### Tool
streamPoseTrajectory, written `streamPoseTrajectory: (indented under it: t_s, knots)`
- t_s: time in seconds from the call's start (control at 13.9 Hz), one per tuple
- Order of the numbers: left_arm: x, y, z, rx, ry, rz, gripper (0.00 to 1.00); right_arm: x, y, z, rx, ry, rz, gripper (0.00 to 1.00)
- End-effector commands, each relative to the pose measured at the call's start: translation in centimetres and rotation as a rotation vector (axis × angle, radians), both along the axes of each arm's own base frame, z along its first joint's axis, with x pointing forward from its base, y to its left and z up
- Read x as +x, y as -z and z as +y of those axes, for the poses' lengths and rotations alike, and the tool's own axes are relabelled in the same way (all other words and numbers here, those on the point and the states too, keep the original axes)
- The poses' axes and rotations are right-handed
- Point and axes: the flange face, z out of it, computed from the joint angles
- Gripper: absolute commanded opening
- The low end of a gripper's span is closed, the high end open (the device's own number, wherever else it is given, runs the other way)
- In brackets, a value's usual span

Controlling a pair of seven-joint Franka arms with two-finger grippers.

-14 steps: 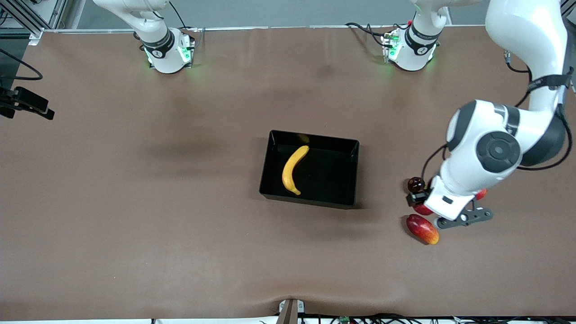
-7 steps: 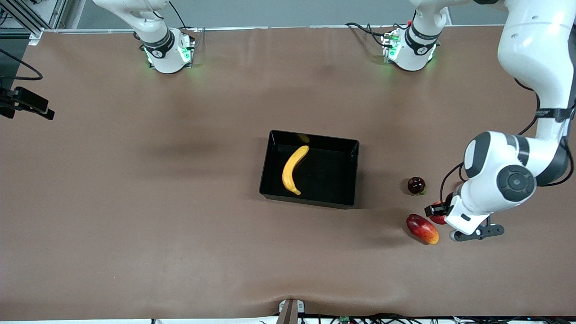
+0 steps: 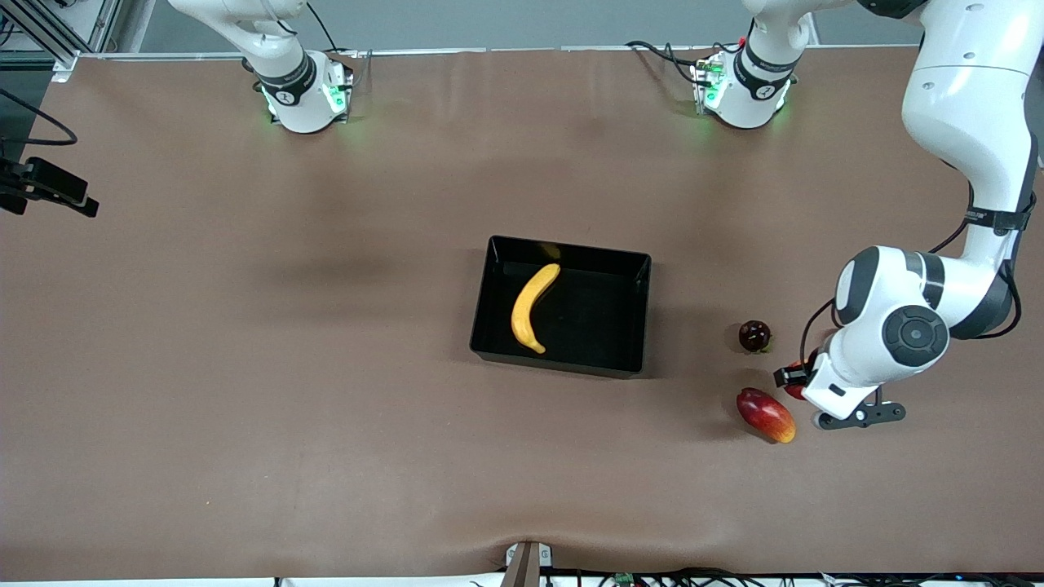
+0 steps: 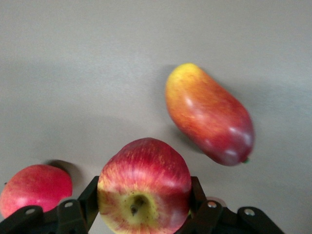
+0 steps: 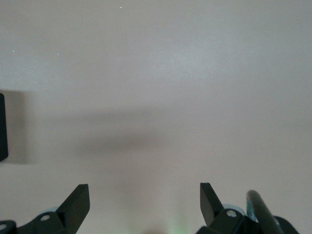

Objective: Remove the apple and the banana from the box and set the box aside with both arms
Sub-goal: 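Place the apple beside the mango and open the left gripper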

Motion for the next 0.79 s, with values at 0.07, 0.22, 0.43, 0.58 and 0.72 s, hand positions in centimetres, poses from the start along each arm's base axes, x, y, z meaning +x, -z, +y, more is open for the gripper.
streamPoseTrajectory:
  t_s: [0.07,0.22,0.43,0.58,0.72]
  knots:
    - [-1.7,4.4,2.7,-0.029,-0.002,-0.029,0.0,-0.1,-0.3,-0.4,0.009,0.006,0.001,1.0]
    - [-1.8,5.1,2.7,-0.011,0.02,-0.024,0.0,-0.1,-0.3,-0.3,0.009,0.005,0.001,1.0]
    - [-1.7,4.9,3.0,-0.003,0.021,-0.026,0.75,-0.1,-0.3,-0.4,0.009,0.006,0.001,1.0]
    - [-1.4,3.3,3.2,0.015,0.055,-0.039,1.0,-0.1,-0.3,-0.4,0.009,0.006,0.001,1.0]
    - [-1.6,-0.2,2.3,0.04,0.058,-0.026,1.0,-0.1,-0.3,-0.4,0.009,0.006,0.001,1.0]
